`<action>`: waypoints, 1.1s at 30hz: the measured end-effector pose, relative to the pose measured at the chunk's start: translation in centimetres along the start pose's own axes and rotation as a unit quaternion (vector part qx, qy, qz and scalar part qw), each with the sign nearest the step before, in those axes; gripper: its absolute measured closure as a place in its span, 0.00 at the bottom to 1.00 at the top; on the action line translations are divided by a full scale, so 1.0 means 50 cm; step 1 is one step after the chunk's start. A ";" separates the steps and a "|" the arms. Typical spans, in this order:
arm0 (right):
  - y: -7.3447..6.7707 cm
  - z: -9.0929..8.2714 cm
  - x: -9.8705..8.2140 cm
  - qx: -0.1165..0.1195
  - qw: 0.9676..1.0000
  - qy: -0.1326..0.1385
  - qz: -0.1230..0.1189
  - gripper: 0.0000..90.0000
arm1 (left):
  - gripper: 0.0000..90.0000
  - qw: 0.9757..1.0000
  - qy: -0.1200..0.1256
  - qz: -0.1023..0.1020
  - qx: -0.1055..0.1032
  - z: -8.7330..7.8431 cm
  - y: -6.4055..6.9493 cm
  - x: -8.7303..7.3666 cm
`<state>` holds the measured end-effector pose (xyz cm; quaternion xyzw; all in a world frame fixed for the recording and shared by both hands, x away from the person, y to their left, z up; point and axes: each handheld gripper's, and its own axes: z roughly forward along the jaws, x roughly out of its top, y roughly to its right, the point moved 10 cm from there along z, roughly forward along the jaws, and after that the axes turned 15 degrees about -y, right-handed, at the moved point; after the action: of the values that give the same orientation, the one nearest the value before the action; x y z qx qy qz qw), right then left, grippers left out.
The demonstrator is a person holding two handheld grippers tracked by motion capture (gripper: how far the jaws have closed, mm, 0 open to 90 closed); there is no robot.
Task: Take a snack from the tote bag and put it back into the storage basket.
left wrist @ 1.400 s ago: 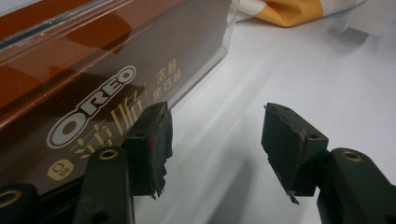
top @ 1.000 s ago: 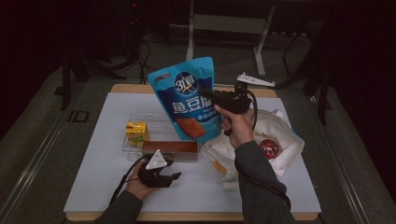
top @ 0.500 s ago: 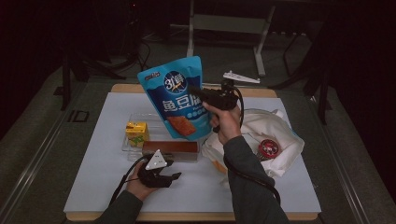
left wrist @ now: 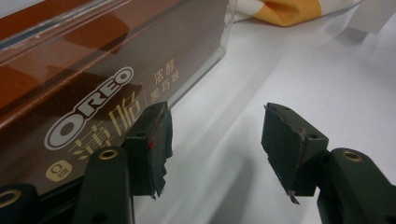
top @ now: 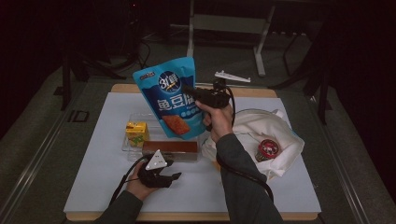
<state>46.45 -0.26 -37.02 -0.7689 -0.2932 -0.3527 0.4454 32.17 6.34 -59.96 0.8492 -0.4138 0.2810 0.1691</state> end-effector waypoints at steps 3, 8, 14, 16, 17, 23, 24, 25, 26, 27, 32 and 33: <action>0.001 0.015 -0.004 -0.001 1.000 -0.004 0.002 0.98 | 0.47 1.000 0.000 0.000 0.000 0.000 0.000 0.000; 0.005 0.032 -0.009 -0.004 1.000 -0.007 0.008 0.98 | 0.47 1.000 0.000 0.000 0.000 0.000 0.000 0.000; 0.008 0.061 -0.020 -0.014 1.000 -0.021 0.008 0.98 | 0.47 1.000 -0.001 0.000 -0.001 -0.001 0.000 0.000; 0.008 0.070 -0.024 -0.022 0.999 -0.029 0.004 0.98 | 0.47 1.000 0.000 0.000 -0.001 -0.001 0.000 0.000; 0.008 0.074 -0.025 -0.022 0.999 -0.032 0.003 0.98 | 0.47 1.000 0.000 0.000 -0.001 -0.001 0.000 0.000; 0.007 0.094 -0.030 -0.033 0.999 -0.032 -0.004 0.98 | 0.47 1.000 0.001 -0.001 -0.001 -0.001 0.000 0.000; 0.008 0.096 -0.030 -0.036 0.999 -0.030 -0.003 0.98 | 0.47 1.000 0.002 -0.001 -0.001 -0.001 0.000 0.000; 0.014 0.100 -0.031 -0.042 0.999 -0.028 0.002 0.98 | 0.47 1.000 0.002 -0.002 -0.001 -0.001 0.001 0.000; 0.014 0.100 -0.031 -0.042 0.999 -0.028 0.002 0.98 | 0.47 1.000 0.002 -0.002 -0.001 -0.001 0.001 0.000; 0.019 0.102 -0.031 -0.048 0.998 -0.026 0.007 0.98 | 0.47 1.000 0.002 -0.002 -0.001 -0.001 0.001 0.000; 0.023 0.106 -0.031 -0.057 0.998 -0.024 0.008 0.98 | 0.47 1.000 0.003 -0.001 -0.002 -0.001 0.001 0.000; 0.024 0.107 -0.031 -0.060 0.998 -0.023 0.009 0.98 | 0.47 1.000 0.003 -0.001 -0.002 -0.001 0.001 0.000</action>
<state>47.99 3.78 -40.76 -0.8048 -0.2748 -0.3473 0.3952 32.13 6.31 -59.92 0.8487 -0.4128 0.2823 0.1720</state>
